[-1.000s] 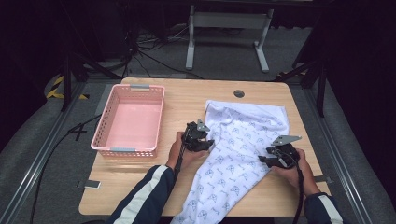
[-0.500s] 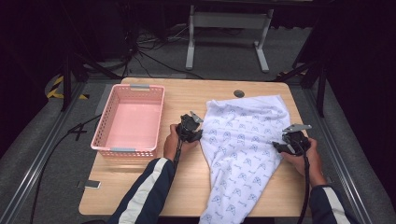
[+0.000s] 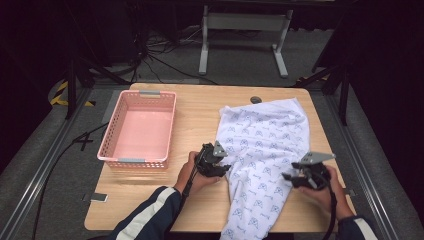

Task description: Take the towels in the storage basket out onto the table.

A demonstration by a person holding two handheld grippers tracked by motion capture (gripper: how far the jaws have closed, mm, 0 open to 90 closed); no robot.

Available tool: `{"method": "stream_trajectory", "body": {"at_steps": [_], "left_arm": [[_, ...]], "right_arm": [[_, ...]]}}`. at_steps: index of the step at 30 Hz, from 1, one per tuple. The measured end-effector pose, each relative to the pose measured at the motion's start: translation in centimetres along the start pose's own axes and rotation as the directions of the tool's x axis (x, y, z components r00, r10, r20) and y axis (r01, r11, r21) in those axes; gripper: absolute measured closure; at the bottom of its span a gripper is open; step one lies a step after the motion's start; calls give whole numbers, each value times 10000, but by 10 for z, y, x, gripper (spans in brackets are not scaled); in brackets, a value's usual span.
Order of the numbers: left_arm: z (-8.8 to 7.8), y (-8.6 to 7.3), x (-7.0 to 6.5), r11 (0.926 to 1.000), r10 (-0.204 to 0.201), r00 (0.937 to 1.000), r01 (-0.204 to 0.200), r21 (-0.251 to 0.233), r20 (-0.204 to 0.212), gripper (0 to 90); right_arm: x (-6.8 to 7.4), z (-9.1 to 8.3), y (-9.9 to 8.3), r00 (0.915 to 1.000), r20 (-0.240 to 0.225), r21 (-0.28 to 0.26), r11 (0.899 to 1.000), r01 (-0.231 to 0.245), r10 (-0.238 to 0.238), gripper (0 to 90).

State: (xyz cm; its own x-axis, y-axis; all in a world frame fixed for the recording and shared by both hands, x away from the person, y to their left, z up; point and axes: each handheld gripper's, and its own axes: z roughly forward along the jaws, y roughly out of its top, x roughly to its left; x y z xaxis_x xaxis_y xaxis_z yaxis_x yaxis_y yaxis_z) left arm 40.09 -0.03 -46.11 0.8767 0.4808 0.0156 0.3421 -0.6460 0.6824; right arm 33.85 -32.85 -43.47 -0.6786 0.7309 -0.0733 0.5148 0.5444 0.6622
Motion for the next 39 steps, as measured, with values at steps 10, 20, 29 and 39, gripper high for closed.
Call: {"method": "stream_trajectory", "body": {"at_steps": [10, 20, 29, 39], "left_arm": [[4, 3, 21, 9981, -602, 9896, 609, 12, -1305, 615], [10, 13, 54, 9901, -1294, 9593, 1391, 211, -2508, 631], [14, 19, 62, 9827, -1732, 9496, 1843, 185, -2613, 597], [0, 10, -4, 9981, 599, 9975, -593, -164, 380, 516]], "right_arm": [[12, 7, -11, 9999, -24, 549, 9984, 114, -113, 430], [-42, 21, 2, 9623, 2701, 659, 9965, -508, 312, 485], [-73, 34, 16, 9385, 3407, 658, 9943, -836, 563, 467], [-20, -22, -15, 9996, 260, -58, 9999, -109, 110, 419]]}}
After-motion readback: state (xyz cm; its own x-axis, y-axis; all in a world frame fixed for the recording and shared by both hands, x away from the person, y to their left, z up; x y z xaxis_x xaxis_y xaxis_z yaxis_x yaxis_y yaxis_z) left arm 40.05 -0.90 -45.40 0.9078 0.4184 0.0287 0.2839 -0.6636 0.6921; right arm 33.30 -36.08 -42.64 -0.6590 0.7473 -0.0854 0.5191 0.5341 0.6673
